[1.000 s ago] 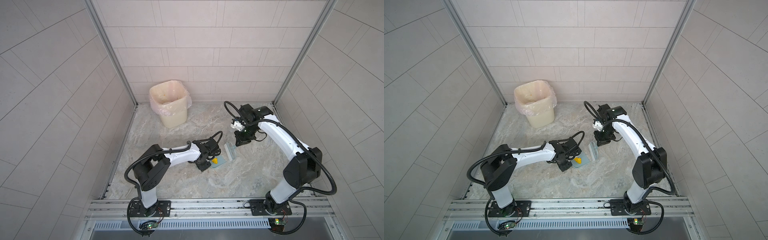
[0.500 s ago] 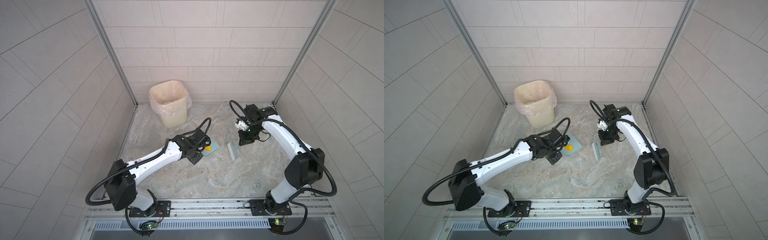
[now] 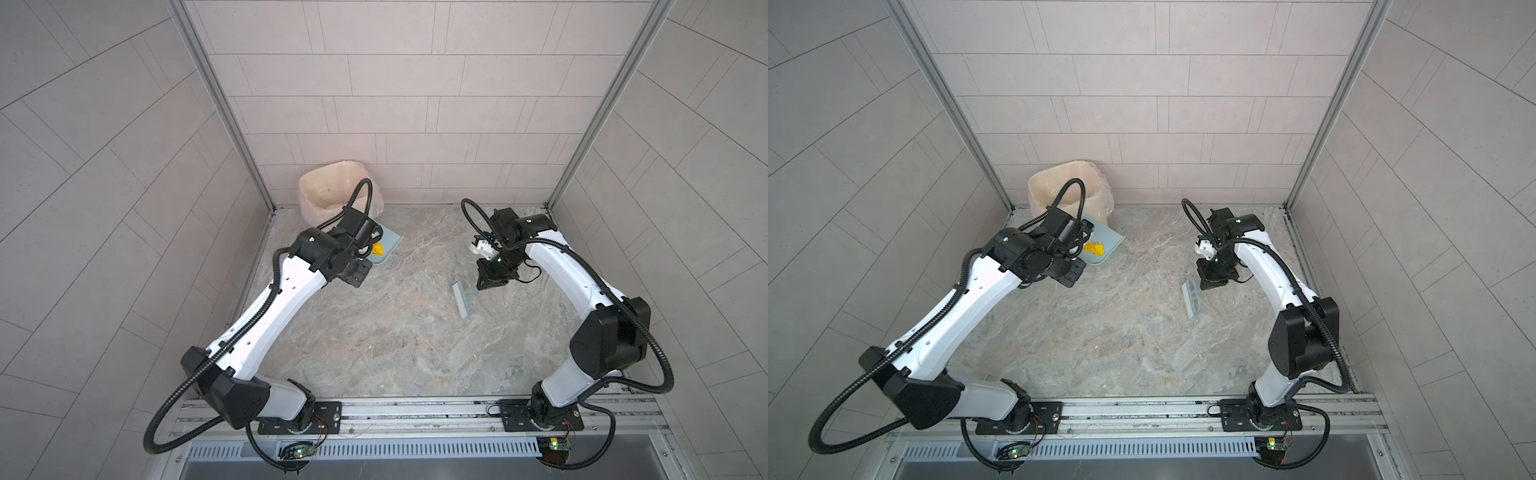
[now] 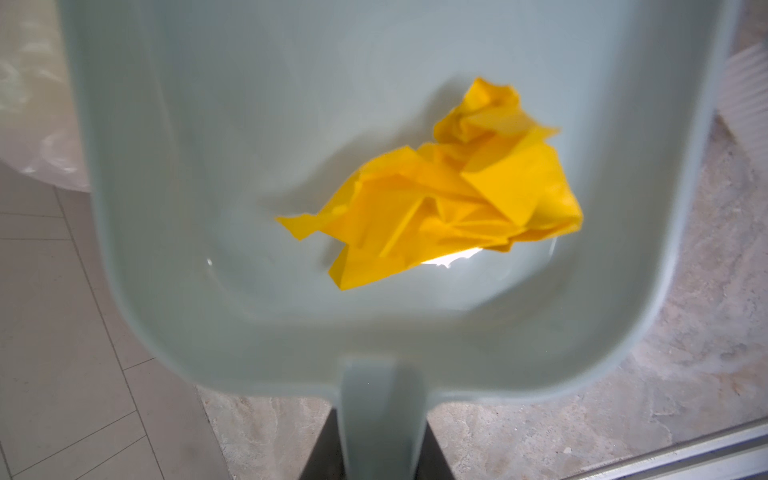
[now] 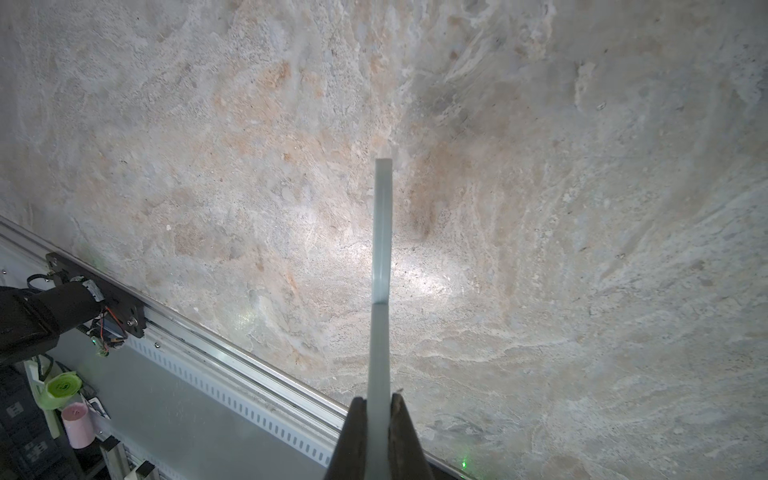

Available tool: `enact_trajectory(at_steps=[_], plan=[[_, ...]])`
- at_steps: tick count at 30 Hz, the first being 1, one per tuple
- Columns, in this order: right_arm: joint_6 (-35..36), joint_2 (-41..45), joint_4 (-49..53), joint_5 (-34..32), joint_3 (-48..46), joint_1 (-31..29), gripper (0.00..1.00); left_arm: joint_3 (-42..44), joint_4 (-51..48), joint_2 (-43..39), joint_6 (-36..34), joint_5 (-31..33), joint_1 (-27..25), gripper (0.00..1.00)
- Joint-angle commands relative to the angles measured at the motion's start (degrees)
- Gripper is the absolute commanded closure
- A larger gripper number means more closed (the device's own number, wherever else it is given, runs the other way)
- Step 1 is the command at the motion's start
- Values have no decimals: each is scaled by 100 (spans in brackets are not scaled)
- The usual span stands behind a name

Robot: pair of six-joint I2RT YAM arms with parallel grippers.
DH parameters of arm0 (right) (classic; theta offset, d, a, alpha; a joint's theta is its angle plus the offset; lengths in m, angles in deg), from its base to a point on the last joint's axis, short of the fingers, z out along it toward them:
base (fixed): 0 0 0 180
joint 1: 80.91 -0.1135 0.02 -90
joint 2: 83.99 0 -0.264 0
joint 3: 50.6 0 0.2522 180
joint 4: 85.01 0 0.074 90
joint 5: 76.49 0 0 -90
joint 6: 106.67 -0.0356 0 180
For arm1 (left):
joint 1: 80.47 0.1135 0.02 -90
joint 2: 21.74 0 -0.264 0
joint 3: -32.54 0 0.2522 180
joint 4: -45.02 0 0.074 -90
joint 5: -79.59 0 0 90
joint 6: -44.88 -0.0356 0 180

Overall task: Sweep away the paper scraps from the table
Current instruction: 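Lift the dustpan with the yellow scrap toward the bin with the left gripper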

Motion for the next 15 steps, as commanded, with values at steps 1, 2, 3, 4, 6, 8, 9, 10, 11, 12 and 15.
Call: enact_trajectory(at_steps=[1,2,3,4,6,8,9,10,11,12,15], plan=[[100,226,68,83,-59,42,100,-290,-283,-132,-138,57,464,100],[93,234,73,87,-61,51,100,-362,-278,-119,-154,13,612,100],[90,244,67,106,-64,51,100,-449,-275,-88,-171,-32,781,100],[95,257,65,114,-71,56,100,-526,-284,-48,-194,-59,942,100],[93,270,56,124,-95,75,100,-647,-243,26,-239,-68,1199,100],[88,279,46,146,-115,93,100,-751,-162,76,-252,-97,1433,100],[91,284,47,151,-124,99,100,-802,-112,103,-261,-126,1569,100],[93,292,47,154,-133,107,100,-857,-70,132,-273,-165,1705,100],[96,301,40,164,-141,113,100,-904,-50,169,-293,-197,1815,100],[95,313,38,165,-150,128,100,-954,-17,199,-312,-230,1974,100],[95,341,32,200,-169,163,100,-1082,83,334,-379,-407,2447,100]])
